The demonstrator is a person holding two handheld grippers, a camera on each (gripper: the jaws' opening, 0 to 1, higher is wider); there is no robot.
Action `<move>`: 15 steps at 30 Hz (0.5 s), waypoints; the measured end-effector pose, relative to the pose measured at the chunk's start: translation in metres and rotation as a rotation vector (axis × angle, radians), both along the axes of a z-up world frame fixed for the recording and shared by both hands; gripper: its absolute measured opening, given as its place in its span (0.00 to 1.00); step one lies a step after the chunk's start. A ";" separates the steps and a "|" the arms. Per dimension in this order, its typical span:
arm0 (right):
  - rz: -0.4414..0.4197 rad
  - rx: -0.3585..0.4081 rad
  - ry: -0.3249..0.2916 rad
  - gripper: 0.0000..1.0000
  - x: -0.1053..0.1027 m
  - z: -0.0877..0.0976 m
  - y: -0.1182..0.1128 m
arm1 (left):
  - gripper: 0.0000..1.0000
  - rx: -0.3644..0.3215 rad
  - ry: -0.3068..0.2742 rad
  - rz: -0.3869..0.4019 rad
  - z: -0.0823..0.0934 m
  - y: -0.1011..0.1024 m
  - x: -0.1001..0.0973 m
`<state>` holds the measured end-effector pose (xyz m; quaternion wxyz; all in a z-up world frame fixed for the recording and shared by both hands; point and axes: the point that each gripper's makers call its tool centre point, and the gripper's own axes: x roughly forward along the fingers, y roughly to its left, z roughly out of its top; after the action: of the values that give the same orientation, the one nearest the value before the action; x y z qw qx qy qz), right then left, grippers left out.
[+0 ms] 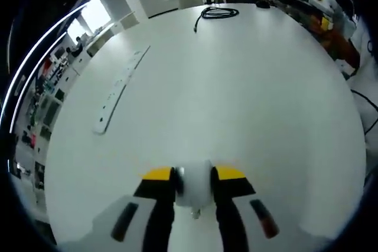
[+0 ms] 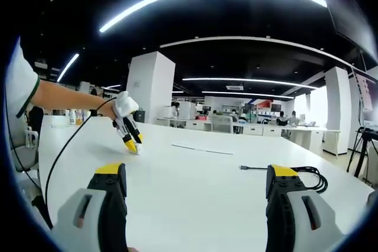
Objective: Plug the desk Type‑C cable into the charger adapter.
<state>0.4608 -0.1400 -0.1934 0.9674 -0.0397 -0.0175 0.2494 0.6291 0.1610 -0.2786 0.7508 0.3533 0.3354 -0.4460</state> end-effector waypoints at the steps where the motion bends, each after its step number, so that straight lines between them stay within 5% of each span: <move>1: -0.001 0.001 -0.001 1.00 0.000 0.000 0.000 | 0.23 -0.003 0.005 0.002 0.000 -0.001 -0.005; 8: -0.002 -0.001 0.001 1.00 0.000 0.000 0.000 | 0.23 -0.004 0.019 0.007 0.000 0.001 -0.013; 15: 0.007 -0.003 0.005 1.00 0.000 -0.002 0.004 | 0.23 0.001 0.037 0.012 0.000 -0.004 -0.047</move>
<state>0.4604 -0.1363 -0.1951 0.9665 -0.0405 -0.0150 0.2531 0.5818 0.1567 -0.2789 0.7469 0.3433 0.3515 -0.4481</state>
